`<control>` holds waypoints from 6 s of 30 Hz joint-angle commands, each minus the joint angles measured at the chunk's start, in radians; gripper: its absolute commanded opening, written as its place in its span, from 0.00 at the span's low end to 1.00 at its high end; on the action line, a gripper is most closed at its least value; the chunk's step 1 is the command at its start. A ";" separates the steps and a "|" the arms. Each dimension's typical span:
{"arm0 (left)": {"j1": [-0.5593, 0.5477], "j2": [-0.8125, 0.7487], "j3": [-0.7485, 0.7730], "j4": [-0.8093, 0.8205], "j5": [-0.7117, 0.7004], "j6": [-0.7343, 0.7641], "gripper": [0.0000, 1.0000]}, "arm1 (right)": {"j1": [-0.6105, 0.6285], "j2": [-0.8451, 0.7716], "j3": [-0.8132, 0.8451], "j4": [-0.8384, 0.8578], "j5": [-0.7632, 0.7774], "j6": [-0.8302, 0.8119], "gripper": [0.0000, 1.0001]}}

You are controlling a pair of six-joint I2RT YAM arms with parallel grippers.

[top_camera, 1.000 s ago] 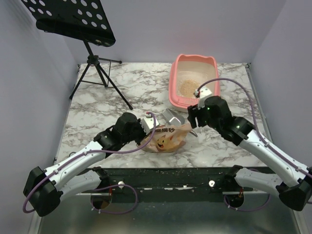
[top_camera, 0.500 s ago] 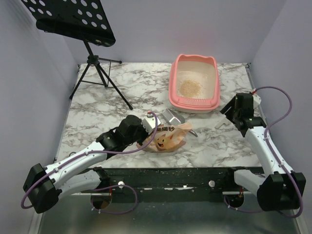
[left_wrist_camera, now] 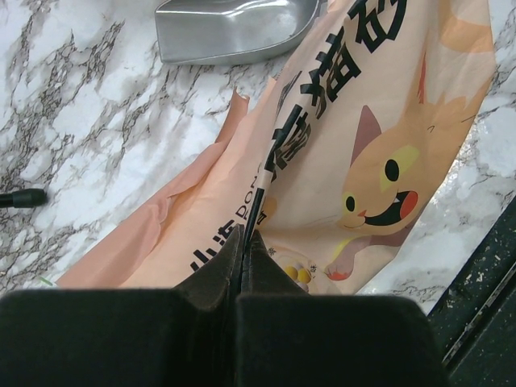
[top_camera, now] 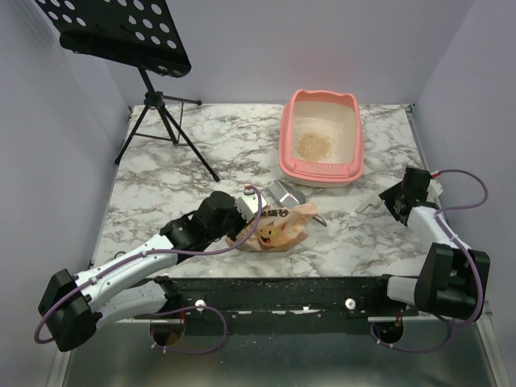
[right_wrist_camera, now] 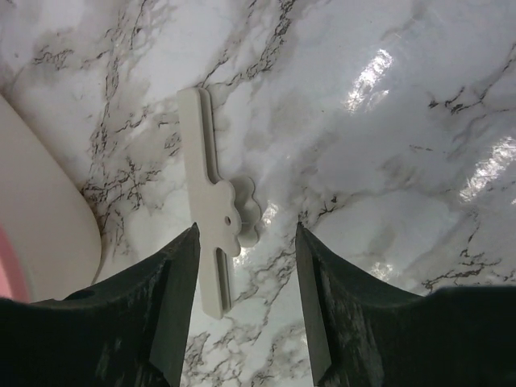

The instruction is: Fill the litter box with clean litter

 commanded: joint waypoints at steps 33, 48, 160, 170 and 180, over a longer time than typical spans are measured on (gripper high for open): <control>0.004 0.041 0.039 0.025 -0.070 -0.002 0.00 | -0.023 0.198 -0.006 0.170 -0.173 -0.030 0.34; 0.003 0.015 0.036 0.035 -0.083 -0.002 0.12 | -0.025 0.105 -0.017 0.155 -0.156 -0.054 0.00; 0.371 0.024 0.125 0.804 0.983 -0.853 0.04 | 0.773 -0.242 0.459 -0.078 -0.908 -0.606 0.69; 0.371 0.044 0.097 0.905 1.015 -0.910 0.04 | 0.775 -0.174 0.459 -0.011 -1.070 -0.579 0.69; 0.371 0.045 0.093 0.934 1.026 -0.929 0.04 | 0.782 -0.144 0.439 0.026 -1.141 -0.566 0.69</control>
